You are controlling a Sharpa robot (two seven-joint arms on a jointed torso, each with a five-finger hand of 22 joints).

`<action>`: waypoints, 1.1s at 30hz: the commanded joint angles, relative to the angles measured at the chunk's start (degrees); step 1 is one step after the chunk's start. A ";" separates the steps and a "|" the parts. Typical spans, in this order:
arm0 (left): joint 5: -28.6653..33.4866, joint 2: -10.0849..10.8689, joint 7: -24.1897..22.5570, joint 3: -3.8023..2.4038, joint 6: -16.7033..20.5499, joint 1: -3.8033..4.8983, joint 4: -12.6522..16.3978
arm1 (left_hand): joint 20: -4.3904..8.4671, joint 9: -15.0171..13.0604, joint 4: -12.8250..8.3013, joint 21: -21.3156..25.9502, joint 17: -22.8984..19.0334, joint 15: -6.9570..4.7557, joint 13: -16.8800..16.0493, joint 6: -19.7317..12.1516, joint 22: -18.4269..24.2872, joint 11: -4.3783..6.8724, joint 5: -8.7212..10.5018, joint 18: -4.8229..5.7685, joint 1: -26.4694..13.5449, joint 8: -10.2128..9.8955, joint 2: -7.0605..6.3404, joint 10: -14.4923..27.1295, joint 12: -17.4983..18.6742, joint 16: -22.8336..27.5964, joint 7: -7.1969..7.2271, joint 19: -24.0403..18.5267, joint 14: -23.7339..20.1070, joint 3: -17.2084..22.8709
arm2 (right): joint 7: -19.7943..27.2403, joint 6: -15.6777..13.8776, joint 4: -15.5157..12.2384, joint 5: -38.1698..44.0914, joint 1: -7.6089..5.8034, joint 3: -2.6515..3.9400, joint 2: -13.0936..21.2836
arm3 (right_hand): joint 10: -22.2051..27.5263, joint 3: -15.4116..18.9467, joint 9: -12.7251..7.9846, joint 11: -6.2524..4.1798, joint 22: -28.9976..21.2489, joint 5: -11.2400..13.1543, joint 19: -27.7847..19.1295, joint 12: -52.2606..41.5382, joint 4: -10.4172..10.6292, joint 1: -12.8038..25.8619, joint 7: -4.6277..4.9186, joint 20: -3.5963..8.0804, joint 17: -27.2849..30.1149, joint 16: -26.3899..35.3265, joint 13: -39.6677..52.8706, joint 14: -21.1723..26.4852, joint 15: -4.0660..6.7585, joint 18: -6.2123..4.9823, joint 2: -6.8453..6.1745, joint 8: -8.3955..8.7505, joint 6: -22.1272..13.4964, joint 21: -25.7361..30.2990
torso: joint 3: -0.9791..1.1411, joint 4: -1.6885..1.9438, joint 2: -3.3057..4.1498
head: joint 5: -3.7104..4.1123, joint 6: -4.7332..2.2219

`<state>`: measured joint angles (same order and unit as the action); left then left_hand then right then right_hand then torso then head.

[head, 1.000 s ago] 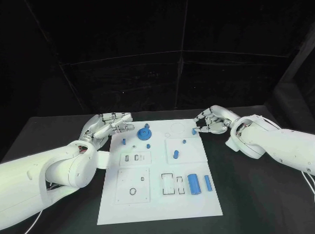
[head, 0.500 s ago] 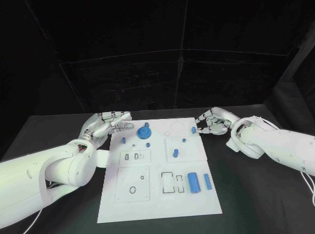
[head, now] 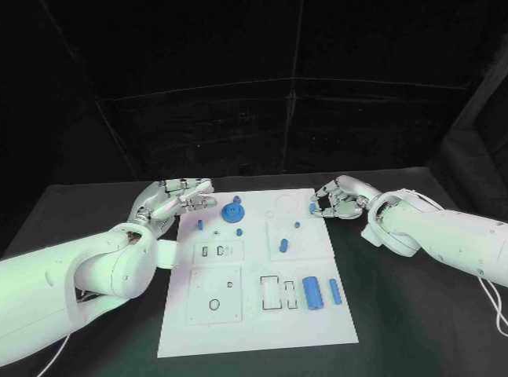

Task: Assemble the parts on the task board

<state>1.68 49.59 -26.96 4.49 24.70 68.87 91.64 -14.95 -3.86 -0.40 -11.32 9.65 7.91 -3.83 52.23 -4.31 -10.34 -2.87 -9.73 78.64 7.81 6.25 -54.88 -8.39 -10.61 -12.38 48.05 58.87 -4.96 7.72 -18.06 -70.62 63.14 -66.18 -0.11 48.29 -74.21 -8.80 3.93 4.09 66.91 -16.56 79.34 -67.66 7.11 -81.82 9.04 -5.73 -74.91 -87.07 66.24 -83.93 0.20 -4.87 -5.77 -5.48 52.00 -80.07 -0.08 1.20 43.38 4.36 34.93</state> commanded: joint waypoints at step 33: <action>-0.33 0.01 -0.16 -0.05 -0.80 0.03 0.12 | 0.05 0.03 -0.34 0.38 0.08 0.25 0.04 0.41 0.14 0.17 0.13 -0.86 0.17 -0.43 -0.19 -0.49 0.46 0.46 -0.07 0.38 0.35 0.19 | 0.09 -3.77 1.33 0.98 0.18 0.04 -1.54 | -3.04 -4.34 0.68 -2.00 1.01 3.07 0.59 -3.47 -2.48 -1.73 -2.05 1.41 -10.22 -0.56 3.77 -4.98 1.73 0.51 3.58 -3.53 8.83 -0.74 | 0.03 0.00 -0.04 | -0.30 0.37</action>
<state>1.68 49.60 -26.87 4.49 24.61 68.85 91.64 -14.95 -3.86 -0.56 -11.32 9.63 7.91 -3.83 52.22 -4.22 -10.12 -2.87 -9.72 78.64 7.56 6.25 -55.09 -8.14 -10.32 -12.38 48.05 58.87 -4.80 7.61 -19.58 -69.24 63.98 -65.92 -0.11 46.74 -76.88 -12.86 4.39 2.25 67.84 -13.66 79.96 -70.93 4.67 -83.46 7.16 -4.68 -74.95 -87.31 69.95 -83.90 1.51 -4.88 -3.04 -8.82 60.15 -80.54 -0.07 1.16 43.36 4.10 35.29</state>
